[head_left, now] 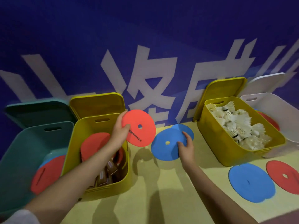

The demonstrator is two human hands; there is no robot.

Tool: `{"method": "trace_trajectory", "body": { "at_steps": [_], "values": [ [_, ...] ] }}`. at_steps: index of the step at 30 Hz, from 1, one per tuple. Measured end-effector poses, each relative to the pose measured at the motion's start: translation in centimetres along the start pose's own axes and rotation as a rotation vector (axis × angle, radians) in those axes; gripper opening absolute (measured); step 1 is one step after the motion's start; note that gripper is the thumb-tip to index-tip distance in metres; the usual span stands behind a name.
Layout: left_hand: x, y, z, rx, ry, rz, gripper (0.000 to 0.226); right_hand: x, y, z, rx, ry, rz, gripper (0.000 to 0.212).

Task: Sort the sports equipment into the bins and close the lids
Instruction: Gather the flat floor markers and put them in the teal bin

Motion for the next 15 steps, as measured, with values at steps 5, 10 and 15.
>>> {"method": "trace_trajectory", "body": {
  "at_steps": [5,10,15],
  "values": [
    [-1.9,-9.8,-2.5,-0.014,0.062,-0.113,0.058,-4.4,5.1,4.9,0.132,-0.033,0.061,0.045],
    [-3.5,-20.7,-2.5,-0.025,0.072,-0.233,0.056,-8.9,12.0,8.8,0.174,-0.103,0.145,0.040],
    [-4.5,-31.9,0.5,0.083,-0.015,-0.399,0.054,-12.2,18.5,10.7,0.163,-0.122,0.225,0.041]
  ]
}}
Point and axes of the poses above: each hand's wrist, its own x-axis towards the middle knuckle, its own y-axis out of the palm, z = x × y, the point moved 10 cm from there along x, towards the middle knuckle, and after that the axes turned 14 degrees about -x, right-handed, at the moved point
